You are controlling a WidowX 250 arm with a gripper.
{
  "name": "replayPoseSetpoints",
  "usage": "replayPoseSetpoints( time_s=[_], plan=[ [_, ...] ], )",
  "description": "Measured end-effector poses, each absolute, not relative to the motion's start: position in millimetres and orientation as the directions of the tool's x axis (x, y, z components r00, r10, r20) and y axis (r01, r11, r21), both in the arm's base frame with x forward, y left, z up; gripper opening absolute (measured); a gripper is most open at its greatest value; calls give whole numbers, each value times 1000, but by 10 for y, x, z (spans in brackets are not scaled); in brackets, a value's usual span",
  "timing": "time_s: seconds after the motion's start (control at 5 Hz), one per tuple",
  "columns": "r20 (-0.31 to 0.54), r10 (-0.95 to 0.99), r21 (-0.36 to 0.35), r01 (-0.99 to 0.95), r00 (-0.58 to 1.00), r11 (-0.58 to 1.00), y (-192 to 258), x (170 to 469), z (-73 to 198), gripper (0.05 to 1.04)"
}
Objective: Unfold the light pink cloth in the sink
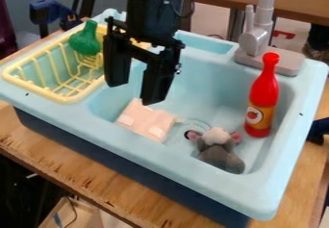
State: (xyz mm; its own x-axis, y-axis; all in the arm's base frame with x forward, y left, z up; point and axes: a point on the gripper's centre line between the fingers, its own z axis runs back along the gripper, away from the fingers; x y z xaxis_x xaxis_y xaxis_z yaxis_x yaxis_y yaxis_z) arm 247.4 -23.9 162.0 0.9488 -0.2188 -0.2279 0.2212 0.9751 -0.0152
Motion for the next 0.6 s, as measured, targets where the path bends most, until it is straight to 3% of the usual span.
replayPoseSetpoints(
  time_s=[0.6],
  plan=[
    [-335, -181, -25, 183, 925, 983, -115, 2410, 1278, 1001]
  ],
)
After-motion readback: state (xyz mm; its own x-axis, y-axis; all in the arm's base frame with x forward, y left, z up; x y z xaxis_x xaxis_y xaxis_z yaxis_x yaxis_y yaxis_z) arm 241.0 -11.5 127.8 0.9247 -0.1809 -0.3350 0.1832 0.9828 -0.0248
